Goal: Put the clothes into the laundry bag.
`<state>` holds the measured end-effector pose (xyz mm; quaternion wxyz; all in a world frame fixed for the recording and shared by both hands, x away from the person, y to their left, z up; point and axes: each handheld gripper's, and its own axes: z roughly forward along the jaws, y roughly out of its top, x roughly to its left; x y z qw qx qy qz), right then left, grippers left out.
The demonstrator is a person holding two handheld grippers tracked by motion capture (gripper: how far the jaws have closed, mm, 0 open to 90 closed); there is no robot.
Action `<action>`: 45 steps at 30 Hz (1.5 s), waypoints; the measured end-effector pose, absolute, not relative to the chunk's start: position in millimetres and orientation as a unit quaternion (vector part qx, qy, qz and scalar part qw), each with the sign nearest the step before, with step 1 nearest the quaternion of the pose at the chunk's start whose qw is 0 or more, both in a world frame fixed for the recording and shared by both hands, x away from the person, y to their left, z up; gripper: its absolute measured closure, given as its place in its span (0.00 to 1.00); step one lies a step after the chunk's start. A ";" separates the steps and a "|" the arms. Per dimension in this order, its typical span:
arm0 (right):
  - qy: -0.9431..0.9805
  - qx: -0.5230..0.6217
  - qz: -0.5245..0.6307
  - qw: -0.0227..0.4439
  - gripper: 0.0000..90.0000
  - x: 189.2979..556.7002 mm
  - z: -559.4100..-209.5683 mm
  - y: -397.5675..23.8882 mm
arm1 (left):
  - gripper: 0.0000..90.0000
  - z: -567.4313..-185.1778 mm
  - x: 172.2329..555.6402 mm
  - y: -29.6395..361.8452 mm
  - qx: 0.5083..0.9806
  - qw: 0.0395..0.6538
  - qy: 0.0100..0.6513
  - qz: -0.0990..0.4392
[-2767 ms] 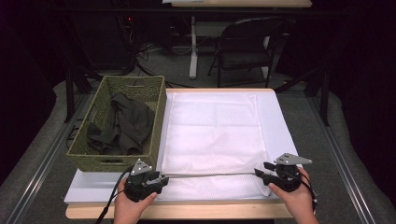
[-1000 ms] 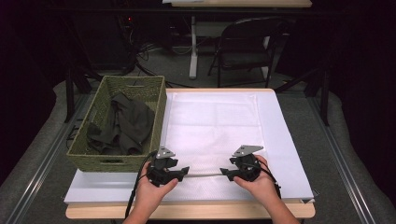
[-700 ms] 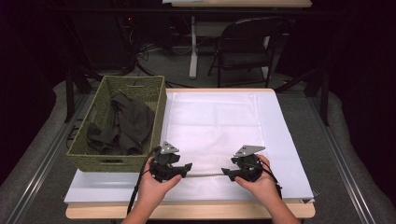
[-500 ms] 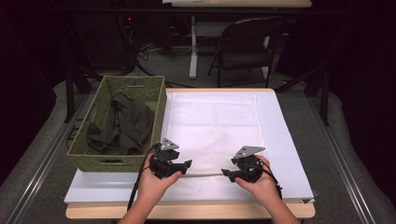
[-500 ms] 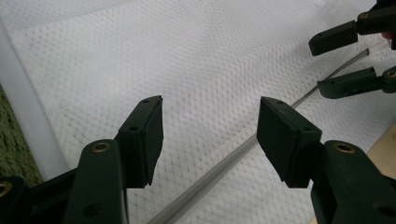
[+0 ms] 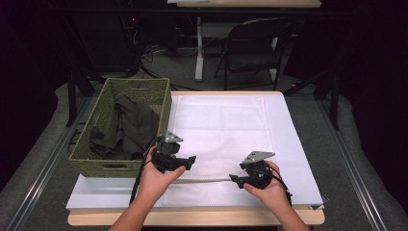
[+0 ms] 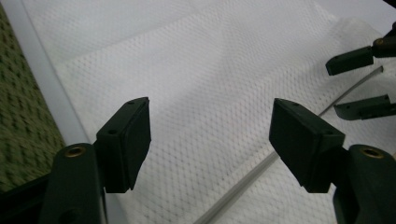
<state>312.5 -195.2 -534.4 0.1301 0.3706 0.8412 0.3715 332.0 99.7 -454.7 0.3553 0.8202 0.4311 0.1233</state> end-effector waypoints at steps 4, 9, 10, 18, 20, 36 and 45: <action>0.840 0.373 0.372 0.131 0.43 312.2 -534.5 -196.2 | 0.27 -448.0 339.7 105.8 0.814 0.354 0.442 0.127; 0.841 0.373 0.370 0.130 0.43 312.1 -535.6 -196.3 | 0.25 -440.9 347.0 113.6 0.814 0.343 0.449 0.133; 0.841 0.373 0.370 0.129 0.43 311.9 -535.9 -195.8 | 0.25 -439.6 348.3 115.0 0.813 0.344 0.451 0.132; 0.842 0.371 0.369 0.129 0.42 310.8 -537.1 -194.0 | 0.25 -432.0 356.7 127.4 0.805 0.344 0.462 0.142; 0.842 0.371 0.369 0.131 0.42 311.0 -536.9 -194.8 | 0.25 -430.9 358.2 130.9 0.804 0.341 0.466 0.144; 0.842 0.372 0.369 0.132 0.42 310.6 -538.3 -194.7 | 0.26 -421.9 367.4 164.5 0.789 0.326 0.495 0.164; 0.840 0.375 0.369 0.133 0.42 310.2 -538.5 -194.6 | 0.26 -423.9 374.0 186.9 0.770 0.315 0.527 0.176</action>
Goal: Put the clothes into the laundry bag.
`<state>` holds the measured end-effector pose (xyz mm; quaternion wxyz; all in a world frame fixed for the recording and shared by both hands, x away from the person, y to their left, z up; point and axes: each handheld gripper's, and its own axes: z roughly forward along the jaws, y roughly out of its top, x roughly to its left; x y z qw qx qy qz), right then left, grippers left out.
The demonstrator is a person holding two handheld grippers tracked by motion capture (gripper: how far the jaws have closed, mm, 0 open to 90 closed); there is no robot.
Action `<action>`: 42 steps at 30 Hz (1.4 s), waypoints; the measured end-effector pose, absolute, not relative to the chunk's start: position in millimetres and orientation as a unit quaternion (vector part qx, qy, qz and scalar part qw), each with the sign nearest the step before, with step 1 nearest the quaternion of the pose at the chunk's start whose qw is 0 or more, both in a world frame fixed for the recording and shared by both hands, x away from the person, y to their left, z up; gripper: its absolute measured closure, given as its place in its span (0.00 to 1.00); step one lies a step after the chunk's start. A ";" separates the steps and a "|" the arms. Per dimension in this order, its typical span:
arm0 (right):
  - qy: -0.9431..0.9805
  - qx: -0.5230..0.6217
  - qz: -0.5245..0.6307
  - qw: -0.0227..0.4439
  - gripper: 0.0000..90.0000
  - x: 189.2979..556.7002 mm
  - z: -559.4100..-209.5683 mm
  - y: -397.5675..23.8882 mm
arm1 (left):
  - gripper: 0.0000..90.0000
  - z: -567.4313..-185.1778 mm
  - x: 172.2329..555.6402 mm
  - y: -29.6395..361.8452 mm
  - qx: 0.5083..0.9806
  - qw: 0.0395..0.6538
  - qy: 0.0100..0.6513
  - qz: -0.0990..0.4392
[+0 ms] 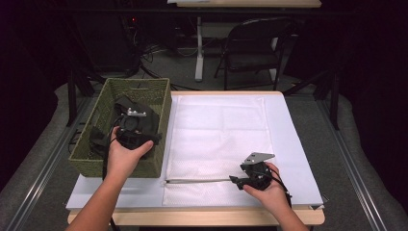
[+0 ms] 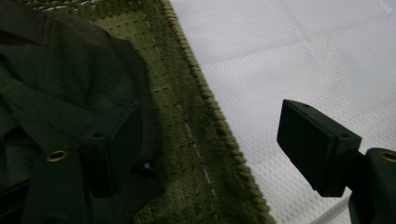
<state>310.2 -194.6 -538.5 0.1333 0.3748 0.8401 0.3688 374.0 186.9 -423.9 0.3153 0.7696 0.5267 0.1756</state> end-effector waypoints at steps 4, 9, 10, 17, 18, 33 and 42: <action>0.840 0.375 0.368 0.134 0.42 310.2 -538.6 -194.6 | 0.26 -423.8 376.9 196.5 0.767 0.311 0.534 0.176; 0.841 0.374 0.367 0.132 0.42 310.1 -539.2 -194.1 | 0.26 -423.7 380.8 205.6 0.758 0.308 0.545 0.181; 0.841 0.374 0.367 0.132 0.42 310.1 -539.3 -194.1 | 0.26 -423.4 381.7 207.4 0.759 0.307 0.545 0.180; 0.842 0.374 0.367 0.132 0.42 309.9 -540.0 -193.5 | 0.26 -423.1 388.4 216.7 0.752 0.302 0.556 0.185; 0.842 0.374 0.367 0.132 0.42 309.9 -540.0 -193.5 | 0.26 -423.4 390.0 218.1 0.751 0.300 0.557 0.187; 0.841 0.373 0.368 0.132 0.42 309.7 -539.7 -193.7 | 0.26 -434.0 415.6 230.0 0.738 0.284 0.584 0.185; 0.842 0.370 0.369 0.135 0.42 307.3 -539.1 -193.9 | 0.26 -437.8 430.7 239.3 0.730 0.274 0.599 0.183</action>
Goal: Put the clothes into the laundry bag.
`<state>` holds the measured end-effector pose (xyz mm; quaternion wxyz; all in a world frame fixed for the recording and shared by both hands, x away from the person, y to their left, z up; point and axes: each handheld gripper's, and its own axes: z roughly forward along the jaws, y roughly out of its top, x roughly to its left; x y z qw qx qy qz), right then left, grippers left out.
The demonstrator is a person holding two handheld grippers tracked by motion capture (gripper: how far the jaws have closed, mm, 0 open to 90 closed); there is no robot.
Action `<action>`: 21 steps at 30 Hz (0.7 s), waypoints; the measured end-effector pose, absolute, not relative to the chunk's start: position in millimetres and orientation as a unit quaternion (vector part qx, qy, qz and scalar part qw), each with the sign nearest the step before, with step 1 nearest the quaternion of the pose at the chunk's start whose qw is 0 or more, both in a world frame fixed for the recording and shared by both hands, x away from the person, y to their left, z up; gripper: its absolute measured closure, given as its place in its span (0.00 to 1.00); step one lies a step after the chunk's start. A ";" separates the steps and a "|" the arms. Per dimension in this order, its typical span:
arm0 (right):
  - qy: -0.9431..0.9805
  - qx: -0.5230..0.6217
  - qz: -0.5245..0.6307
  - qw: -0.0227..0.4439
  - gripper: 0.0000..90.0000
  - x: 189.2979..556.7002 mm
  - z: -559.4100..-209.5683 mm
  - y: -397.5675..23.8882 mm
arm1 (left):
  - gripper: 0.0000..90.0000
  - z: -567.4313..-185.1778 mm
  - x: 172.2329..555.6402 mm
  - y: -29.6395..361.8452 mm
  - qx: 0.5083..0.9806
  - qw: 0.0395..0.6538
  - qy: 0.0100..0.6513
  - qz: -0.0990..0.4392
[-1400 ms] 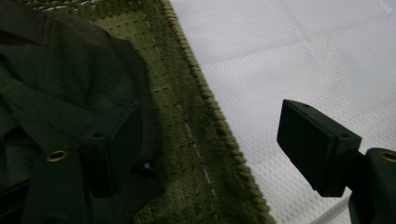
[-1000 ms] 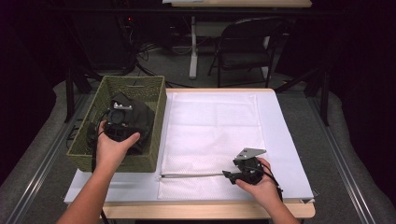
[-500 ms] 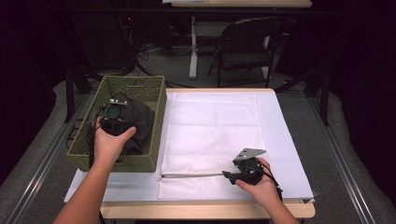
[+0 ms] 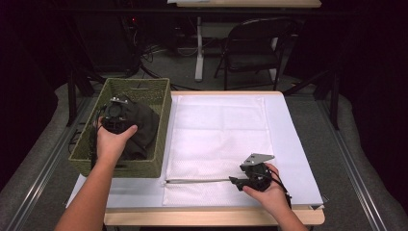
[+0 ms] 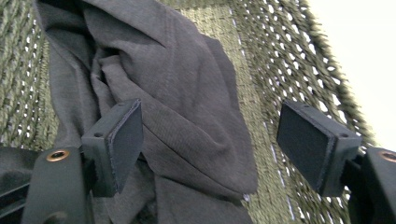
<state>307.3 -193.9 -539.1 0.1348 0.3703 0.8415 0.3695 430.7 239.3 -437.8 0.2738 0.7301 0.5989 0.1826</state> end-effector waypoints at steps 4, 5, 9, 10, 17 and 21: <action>0.841 0.372 0.368 0.135 0.42 306.5 -539.6 -194.3 | 0.26 -438.5 438.1 242.4 0.729 0.266 0.604 0.181; 0.841 0.371 0.369 0.137 0.42 306.1 -539.4 -194.4 | 0.26 -438.2 440.1 244.1 0.729 0.263 0.606 0.178; 0.841 0.371 0.369 0.138 0.42 305.1 -538.7 -194.9 | 0.26 -436.3 447.2 251.0 0.724 0.257 0.614 0.182; 0.841 0.372 0.369 0.137 0.42 305.1 -538.9 -194.9 | 0.26 -436.2 448.7 252.8 0.723 0.256 0.615 0.181; 0.841 0.374 0.366 0.134 0.41 304.7 -539.4 -194.5 | 0.26 -438.5 456.5 262.8 0.716 0.249 0.626 0.183; 0.842 0.371 0.367 0.136 0.41 305.1 -539.7 -194.4 | 0.26 -442.1 460.9 265.5 0.715 0.245 0.631 0.175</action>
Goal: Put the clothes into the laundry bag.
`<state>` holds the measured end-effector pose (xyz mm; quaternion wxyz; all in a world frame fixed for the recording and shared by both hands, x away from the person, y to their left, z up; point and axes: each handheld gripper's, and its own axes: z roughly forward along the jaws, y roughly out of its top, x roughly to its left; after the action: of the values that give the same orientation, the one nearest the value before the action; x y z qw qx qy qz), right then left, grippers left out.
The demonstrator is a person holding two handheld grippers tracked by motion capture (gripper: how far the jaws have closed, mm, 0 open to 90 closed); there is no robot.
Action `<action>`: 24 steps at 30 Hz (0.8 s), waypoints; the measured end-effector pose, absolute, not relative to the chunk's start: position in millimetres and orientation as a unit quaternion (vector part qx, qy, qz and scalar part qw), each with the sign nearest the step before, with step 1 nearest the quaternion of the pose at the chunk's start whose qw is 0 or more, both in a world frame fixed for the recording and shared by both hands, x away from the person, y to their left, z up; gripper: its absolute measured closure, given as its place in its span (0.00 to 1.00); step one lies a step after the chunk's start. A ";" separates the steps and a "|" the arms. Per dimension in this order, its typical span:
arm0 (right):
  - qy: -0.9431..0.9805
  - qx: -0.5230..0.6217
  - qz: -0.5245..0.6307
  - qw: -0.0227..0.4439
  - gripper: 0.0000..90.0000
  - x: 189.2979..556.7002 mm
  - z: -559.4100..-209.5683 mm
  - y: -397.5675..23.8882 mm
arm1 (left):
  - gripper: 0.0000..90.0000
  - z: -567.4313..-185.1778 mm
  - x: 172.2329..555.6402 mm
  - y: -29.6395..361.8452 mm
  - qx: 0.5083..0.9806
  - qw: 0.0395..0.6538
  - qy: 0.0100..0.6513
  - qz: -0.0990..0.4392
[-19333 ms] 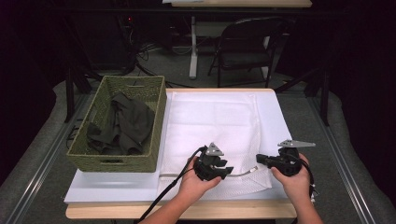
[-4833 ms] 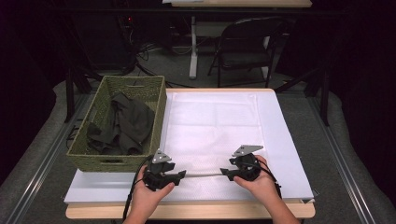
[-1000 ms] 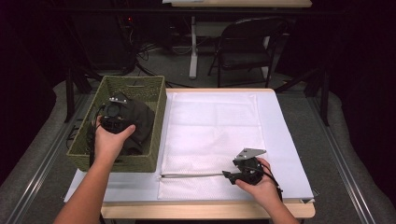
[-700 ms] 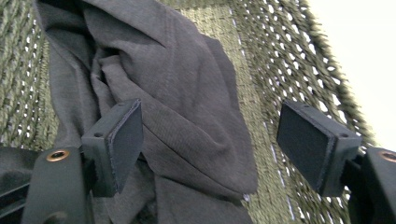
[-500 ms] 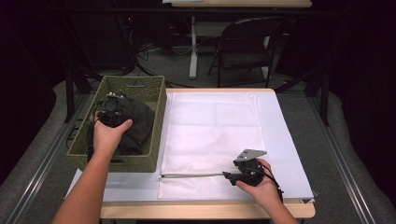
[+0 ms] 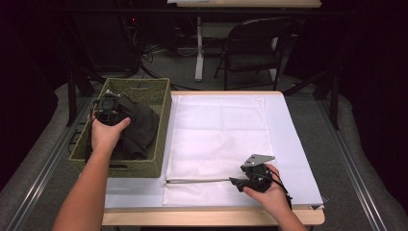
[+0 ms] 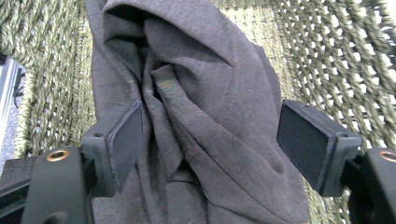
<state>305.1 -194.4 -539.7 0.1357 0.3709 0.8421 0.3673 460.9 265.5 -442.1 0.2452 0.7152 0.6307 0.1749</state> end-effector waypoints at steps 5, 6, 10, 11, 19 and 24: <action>0.842 0.372 0.367 0.134 0.40 305.0 -539.7 -194.3 | 0.26 -448.6 465.6 265.8 0.716 0.232 0.635 0.175; 0.842 0.373 0.367 0.133 0.40 304.9 -539.6 -194.3 | 0.26 -450.8 466.3 265.8 0.714 0.233 0.637 0.175; 0.842 0.372 0.368 0.132 0.40 304.7 -539.6 -194.6 | 0.26 -457.8 467.4 267.3 0.711 0.226 0.643 0.174; 0.842 0.372 0.368 0.132 0.40 304.7 -539.7 -194.6 | 0.26 -460.0 467.7 268.0 0.709 0.227 0.646 0.169; 0.842 0.374 0.367 0.129 0.40 304.7 -540.9 -193.8 | 0.25 -470.7 469.5 270.4 0.706 0.221 0.653 0.164; 0.844 0.371 0.367 0.129 0.40 304.7 -541.2 -193.3 | 0.19 -472.9 471.2 270.8 0.706 0.204 0.656 0.172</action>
<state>304.7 -193.3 -541.2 0.1292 0.3706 0.8436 0.3665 471.2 270.8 -472.9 0.2042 0.7060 0.6560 0.1717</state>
